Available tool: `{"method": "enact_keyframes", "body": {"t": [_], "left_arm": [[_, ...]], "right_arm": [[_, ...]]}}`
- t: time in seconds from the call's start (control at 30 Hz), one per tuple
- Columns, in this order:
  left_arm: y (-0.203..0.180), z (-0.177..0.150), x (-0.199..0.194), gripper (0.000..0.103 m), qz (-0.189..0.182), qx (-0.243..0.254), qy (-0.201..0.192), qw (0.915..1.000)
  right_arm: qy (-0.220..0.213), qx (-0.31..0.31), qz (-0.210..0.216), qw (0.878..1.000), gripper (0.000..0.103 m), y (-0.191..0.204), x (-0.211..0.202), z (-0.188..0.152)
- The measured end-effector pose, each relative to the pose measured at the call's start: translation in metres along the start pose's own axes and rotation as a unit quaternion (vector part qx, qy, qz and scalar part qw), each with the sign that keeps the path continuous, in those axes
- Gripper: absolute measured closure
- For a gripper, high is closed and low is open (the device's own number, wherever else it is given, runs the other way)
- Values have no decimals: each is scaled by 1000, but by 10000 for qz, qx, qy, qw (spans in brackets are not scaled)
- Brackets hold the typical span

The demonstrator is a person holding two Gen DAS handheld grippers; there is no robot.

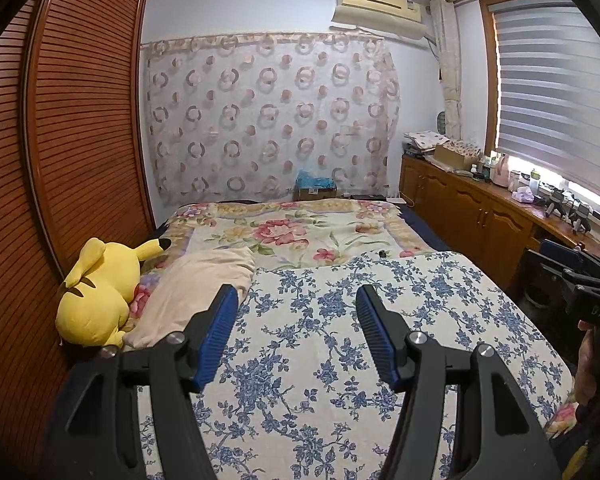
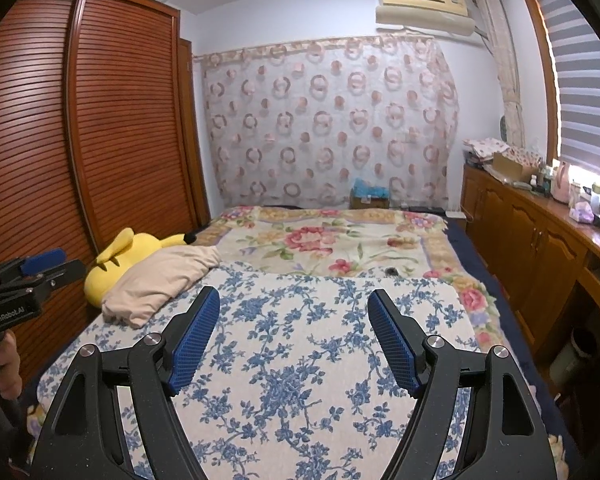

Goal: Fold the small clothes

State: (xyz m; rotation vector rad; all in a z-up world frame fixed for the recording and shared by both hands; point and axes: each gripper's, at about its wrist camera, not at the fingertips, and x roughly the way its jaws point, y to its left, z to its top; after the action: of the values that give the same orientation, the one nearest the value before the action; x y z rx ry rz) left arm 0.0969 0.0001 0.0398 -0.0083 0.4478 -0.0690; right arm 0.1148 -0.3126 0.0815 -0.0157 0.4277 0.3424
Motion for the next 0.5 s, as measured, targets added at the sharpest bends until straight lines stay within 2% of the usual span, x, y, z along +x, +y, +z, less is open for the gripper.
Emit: {"method": "enact_keyframes", "body": {"t": [0.5], "left_arm": [[0,0,0,42,-5,-7,0,10000]], "right_arm": [[-11,18,12,10000,24,-3,-1,-1]]}}
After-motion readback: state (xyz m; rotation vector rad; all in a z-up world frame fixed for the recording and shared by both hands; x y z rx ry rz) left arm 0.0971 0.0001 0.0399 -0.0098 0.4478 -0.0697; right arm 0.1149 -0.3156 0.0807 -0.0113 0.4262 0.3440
